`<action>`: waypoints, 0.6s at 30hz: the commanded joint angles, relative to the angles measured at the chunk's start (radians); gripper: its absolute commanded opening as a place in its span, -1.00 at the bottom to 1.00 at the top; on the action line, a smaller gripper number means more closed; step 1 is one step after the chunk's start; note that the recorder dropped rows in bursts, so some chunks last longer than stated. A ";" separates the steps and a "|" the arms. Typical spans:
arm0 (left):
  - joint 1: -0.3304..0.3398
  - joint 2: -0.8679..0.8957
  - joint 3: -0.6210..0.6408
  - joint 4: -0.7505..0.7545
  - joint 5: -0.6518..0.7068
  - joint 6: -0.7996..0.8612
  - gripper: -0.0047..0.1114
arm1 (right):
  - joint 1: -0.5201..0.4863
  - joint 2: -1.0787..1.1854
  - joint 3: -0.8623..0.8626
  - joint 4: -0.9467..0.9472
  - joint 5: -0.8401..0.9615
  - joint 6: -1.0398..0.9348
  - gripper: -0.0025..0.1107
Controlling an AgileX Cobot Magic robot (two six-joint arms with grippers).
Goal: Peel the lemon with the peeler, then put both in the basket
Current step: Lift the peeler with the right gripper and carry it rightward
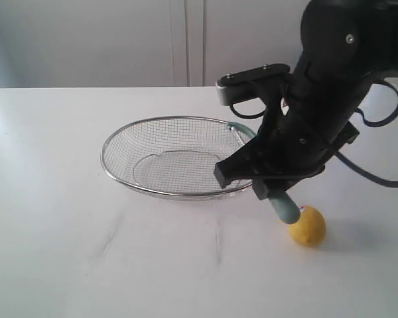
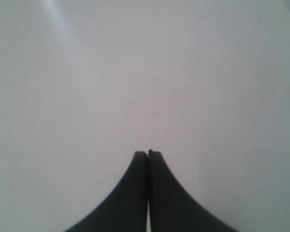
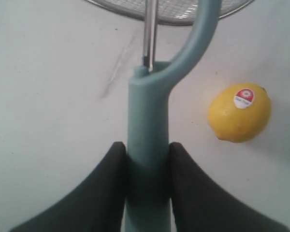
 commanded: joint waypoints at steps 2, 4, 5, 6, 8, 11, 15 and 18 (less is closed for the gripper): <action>0.004 -0.005 0.009 0.000 0.017 -0.003 -0.92 | -0.089 -0.022 0.016 -0.009 0.003 -0.034 -0.96; 0.004 -0.005 0.009 0.000 0.017 -0.003 -0.92 | -0.117 -0.022 0.016 -0.009 0.003 -0.052 -0.96; 0.004 -0.005 0.009 0.000 0.017 -0.003 -0.92 | -0.139 -0.022 0.016 -0.009 0.003 -0.068 -0.96; 0.004 -0.005 0.009 0.000 0.017 -0.003 -0.92 | -0.154 -0.022 0.016 -0.009 0.003 -0.068 -0.96; 0.004 -0.005 0.009 0.000 0.017 -0.003 -0.92 | -0.175 -0.022 0.016 -0.009 0.002 -0.077 -0.96; 0.004 -0.005 0.009 0.000 0.017 -0.003 -0.92 | -0.181 -0.022 0.016 -0.005 0.002 -0.093 -0.96; 0.004 -0.005 0.009 0.000 0.017 -0.003 -0.92 | -0.181 -0.022 0.016 -0.001 -0.014 -0.093 -0.96; 0.004 -0.005 0.009 0.000 0.017 -0.003 -0.92 | -0.181 -0.022 0.016 -0.001 -0.019 -0.093 -0.96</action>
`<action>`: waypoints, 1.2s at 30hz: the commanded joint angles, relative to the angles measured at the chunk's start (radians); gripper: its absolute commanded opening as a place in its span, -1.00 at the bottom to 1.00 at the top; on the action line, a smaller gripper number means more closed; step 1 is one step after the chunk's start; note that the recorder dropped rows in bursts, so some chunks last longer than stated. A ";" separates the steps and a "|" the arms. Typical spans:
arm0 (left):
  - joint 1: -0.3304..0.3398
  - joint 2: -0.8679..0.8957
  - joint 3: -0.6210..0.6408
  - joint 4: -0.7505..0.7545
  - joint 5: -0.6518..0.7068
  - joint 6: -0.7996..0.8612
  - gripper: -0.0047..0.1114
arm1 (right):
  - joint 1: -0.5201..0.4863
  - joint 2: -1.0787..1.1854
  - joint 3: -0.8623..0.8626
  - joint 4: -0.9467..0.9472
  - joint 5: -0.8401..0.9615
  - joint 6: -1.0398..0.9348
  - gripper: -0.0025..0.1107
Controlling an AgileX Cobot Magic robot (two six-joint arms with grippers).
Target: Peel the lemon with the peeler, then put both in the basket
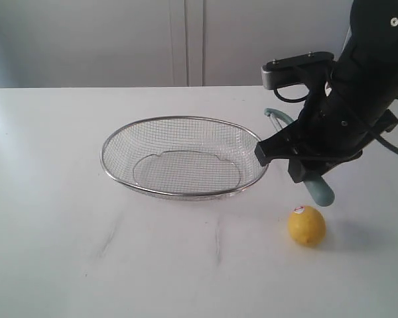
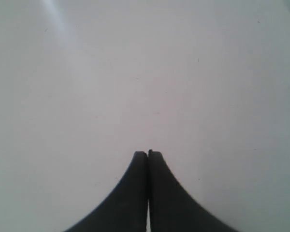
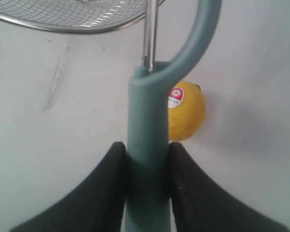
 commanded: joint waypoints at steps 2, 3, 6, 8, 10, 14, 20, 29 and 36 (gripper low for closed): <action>0.004 -0.005 0.009 -0.002 0.017 -0.003 -0.92 | -0.005 -0.011 0.003 0.001 -0.015 -0.011 -0.96; 0.004 -0.005 0.009 -0.002 0.017 -0.003 -0.92 | -0.005 -0.011 0.003 0.001 -0.013 -0.011 -0.96; 0.004 -0.005 0.009 -0.002 0.017 -0.003 -0.92 | -0.005 -0.011 0.003 0.001 -0.006 -0.022 -0.96; 0.004 -0.005 0.009 -0.002 0.017 -0.003 -0.92 | -0.010 -0.011 0.003 0.001 0.005 -0.043 -0.96; 0.004 -0.005 0.009 -0.002 0.017 -0.003 -0.92 | -0.038 -0.011 0.003 0.001 0.009 -0.061 -0.96; 0.004 -0.005 0.009 -0.002 0.017 -0.003 -0.92 | -0.079 -0.011 0.003 0.005 0.019 -0.105 -0.96; 0.004 -0.005 0.009 -0.002 0.017 -0.003 -0.92 | -0.121 -0.011 0.003 0.042 0.029 -0.211 -0.96; 0.004 -0.005 0.009 -0.002 0.017 -0.003 -0.92 | -0.212 -0.011 0.003 0.058 0.042 -0.284 -0.96; 0.004 -0.005 0.009 -0.002 0.017 -0.003 -0.92 | -0.267 -0.011 0.003 0.185 0.044 -0.405 -0.96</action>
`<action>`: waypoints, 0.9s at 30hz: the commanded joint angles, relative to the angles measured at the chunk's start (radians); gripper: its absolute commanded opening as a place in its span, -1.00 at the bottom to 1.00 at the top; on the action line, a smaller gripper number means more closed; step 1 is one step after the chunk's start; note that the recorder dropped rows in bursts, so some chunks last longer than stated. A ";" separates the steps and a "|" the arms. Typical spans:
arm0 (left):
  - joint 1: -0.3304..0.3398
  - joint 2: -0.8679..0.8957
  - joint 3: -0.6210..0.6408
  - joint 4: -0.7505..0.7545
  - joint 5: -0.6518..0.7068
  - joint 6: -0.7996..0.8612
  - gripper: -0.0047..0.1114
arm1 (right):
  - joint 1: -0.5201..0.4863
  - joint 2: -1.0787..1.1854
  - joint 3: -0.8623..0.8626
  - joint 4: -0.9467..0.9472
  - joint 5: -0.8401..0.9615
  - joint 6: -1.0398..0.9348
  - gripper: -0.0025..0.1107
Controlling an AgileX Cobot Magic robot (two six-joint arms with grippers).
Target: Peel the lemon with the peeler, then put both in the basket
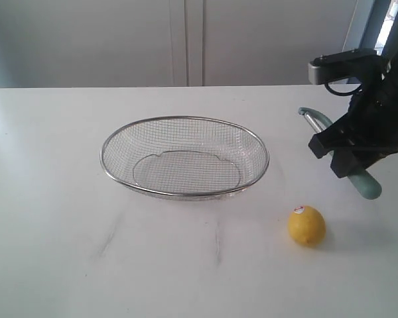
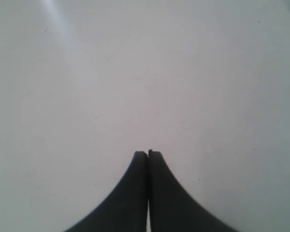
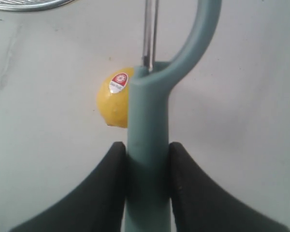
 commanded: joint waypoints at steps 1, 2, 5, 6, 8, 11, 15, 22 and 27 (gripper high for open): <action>0.004 -0.005 0.009 -0.002 0.017 -0.003 -0.92 | -0.023 -0.011 0.003 0.060 0.001 -0.076 -0.96; 0.004 -0.005 0.009 -0.002 0.017 -0.003 -0.92 | -0.023 -0.011 0.003 0.060 0.001 -0.076 -0.96; 0.004 -0.005 0.009 0.008 0.017 -0.003 -0.92 | -0.021 -0.011 0.003 0.062 0.001 -0.075 -0.96; 0.004 -0.005 0.009 0.018 0.017 -0.003 -0.92 | -0.021 -0.011 0.003 0.064 0.001 -0.075 -0.96; 0.004 -0.005 0.009 0.026 0.017 -0.003 -0.92 | -0.021 -0.011 0.003 0.063 -0.001 -0.075 -0.96; 0.004 -0.005 0.009 0.035 0.014 -0.003 -0.92 | -0.021 -0.011 0.003 0.063 -0.003 -0.075 -0.96; 0.004 -0.005 0.009 0.097 0.005 0.004 -0.92 | -0.021 -0.011 0.003 0.063 -0.010 -0.075 -0.96; 0.004 -0.005 0.009 0.120 -0.159 -0.001 -0.92 | -0.021 -0.011 0.003 0.077 -0.024 -0.073 -0.96; 0.004 -0.005 0.009 0.120 -0.289 -0.003 -0.92 | -0.021 -0.011 0.003 0.109 -0.040 -0.073 -0.96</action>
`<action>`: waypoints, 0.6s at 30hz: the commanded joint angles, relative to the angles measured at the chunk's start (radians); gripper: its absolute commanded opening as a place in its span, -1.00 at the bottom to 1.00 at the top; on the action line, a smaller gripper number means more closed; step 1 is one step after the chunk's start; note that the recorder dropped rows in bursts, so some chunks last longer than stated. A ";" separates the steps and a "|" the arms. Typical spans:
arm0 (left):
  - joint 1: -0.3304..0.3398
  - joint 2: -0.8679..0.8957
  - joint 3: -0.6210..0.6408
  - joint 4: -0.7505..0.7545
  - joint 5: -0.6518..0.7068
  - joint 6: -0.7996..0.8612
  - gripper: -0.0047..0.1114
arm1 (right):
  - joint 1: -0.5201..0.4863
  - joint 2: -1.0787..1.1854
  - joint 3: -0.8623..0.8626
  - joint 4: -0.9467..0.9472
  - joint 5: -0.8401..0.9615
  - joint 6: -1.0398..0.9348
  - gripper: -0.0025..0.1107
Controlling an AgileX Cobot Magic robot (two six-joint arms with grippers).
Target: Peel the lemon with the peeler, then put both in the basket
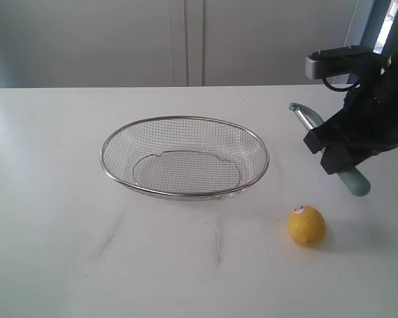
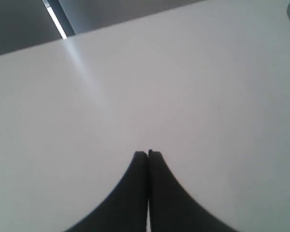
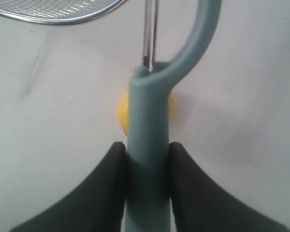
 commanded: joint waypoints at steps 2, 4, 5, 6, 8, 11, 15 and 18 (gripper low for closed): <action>0.004 -0.005 0.003 0.005 -0.166 -0.005 -0.92 | -0.005 -0.011 0.003 0.030 -0.022 -0.009 -0.96; 0.004 -0.005 0.003 0.005 -0.216 -0.005 -0.92 | -0.005 -0.011 0.003 0.030 -0.024 -0.009 -0.96; 0.004 -0.005 0.003 0.007 -0.228 -0.005 -0.92 | -0.005 -0.011 0.003 0.030 -0.024 -0.009 -0.96; 0.004 -0.005 0.003 0.009 -0.241 -0.005 -0.92 | -0.005 -0.011 0.003 0.030 -0.024 -0.009 -0.96; 0.004 -0.005 0.003 0.009 -0.246 -0.005 -0.92 | -0.005 -0.011 0.003 0.030 -0.024 -0.009 -0.96; 0.004 -0.005 0.003 0.009 -0.242 -0.005 -0.92 | -0.005 -0.011 0.003 0.030 -0.024 -0.009 -0.96; 0.004 -0.005 0.003 0.009 -0.255 -0.005 -0.92 | -0.005 -0.011 0.003 0.030 -0.013 -0.009 -0.96; 0.004 -0.005 0.003 0.009 -0.277 -0.005 -0.92 | -0.005 -0.011 0.003 0.030 -0.010 -0.009 -0.96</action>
